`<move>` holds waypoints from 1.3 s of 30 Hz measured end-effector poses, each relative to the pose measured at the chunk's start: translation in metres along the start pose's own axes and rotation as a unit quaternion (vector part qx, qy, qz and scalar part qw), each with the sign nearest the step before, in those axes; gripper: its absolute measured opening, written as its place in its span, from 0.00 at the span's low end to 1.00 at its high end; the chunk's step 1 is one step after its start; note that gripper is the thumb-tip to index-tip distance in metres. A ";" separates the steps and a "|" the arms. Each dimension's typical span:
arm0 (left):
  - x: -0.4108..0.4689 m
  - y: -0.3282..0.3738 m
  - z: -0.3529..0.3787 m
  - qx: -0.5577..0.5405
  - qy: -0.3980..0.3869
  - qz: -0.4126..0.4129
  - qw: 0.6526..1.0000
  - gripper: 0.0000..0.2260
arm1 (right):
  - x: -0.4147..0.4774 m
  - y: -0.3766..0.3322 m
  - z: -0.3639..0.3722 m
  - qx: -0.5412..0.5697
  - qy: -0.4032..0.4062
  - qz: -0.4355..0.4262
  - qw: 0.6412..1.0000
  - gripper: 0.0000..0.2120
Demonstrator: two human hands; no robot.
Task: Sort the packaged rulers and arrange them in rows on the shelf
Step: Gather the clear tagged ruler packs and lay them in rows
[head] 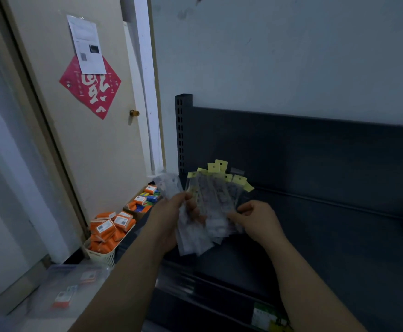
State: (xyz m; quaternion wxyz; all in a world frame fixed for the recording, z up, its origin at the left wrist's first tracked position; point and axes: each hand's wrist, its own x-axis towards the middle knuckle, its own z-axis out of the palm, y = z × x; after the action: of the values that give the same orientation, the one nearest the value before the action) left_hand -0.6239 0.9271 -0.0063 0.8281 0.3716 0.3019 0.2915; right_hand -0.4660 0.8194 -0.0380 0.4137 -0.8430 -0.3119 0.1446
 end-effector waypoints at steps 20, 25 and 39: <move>-0.007 0.007 -0.006 -0.012 -0.019 -0.061 0.998 0.17 | 0.002 -0.002 -0.024 0.323 0.118 0.015 0.939 0.06; -0.014 0.014 -0.007 0.002 0.006 -0.040 0.999 0.17 | -0.002 -0.005 -0.042 0.369 -0.005 -0.014 0.929 0.07; -0.034 0.009 0.003 0.174 -0.068 -0.080 0.979 0.16 | -0.002 -0.037 -0.035 0.285 -0.138 -0.048 0.947 0.09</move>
State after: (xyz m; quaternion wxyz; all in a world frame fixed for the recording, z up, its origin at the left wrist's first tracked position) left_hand -0.6462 0.9064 0.0117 0.7902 0.5032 0.3199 0.1416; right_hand -0.4648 0.8136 0.0127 0.5962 -0.6459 -0.3514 0.3223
